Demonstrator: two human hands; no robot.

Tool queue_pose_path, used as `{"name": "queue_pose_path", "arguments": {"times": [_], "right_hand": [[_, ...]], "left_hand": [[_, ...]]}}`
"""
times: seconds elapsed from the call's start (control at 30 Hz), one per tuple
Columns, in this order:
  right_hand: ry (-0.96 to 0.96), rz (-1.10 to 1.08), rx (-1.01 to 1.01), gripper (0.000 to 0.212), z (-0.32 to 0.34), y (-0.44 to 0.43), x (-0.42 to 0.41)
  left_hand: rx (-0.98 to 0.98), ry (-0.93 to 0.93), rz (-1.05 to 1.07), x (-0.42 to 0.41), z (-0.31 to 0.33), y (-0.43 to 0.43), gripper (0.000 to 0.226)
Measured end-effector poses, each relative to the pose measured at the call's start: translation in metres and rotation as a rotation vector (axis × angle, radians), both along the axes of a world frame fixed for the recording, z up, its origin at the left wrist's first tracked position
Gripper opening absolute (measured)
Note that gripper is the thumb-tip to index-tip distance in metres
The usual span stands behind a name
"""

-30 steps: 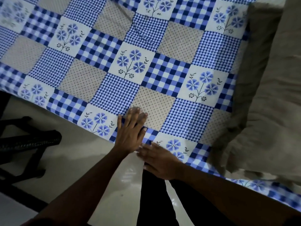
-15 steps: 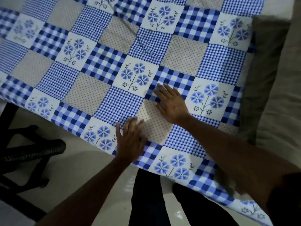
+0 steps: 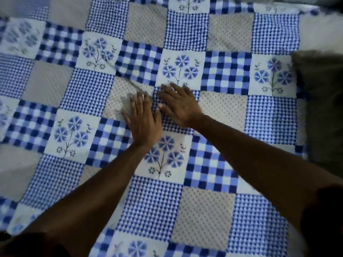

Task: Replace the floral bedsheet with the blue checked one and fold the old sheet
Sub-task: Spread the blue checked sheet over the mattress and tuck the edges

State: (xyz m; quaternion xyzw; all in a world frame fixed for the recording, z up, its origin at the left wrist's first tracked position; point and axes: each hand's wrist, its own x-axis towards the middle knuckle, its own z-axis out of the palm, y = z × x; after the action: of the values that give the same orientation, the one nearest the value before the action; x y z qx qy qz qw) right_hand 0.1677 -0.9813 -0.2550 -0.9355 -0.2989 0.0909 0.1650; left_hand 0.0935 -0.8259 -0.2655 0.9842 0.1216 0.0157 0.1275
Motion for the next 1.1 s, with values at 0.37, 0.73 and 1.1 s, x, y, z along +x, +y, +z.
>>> {"name": "queue_pose_path", "arguments": {"times": [0.37,0.73,1.1], "right_hand": [[-0.019,-0.254,-0.193,0.072,-0.018,-0.034,0.138],[-0.013,-0.182,-0.196,0.060,-0.009,-0.016,0.167],[0.046,-0.368,-0.194,0.064,-0.003,-0.071,0.273]], "left_hand": [[0.027,0.076,-0.009,0.034,-0.017,0.021,0.068],[-0.050,0.022,-0.114,0.140,-0.003,-0.008,0.071],[0.050,-0.047,0.028,0.199,-0.003,-0.038,0.065]]}}
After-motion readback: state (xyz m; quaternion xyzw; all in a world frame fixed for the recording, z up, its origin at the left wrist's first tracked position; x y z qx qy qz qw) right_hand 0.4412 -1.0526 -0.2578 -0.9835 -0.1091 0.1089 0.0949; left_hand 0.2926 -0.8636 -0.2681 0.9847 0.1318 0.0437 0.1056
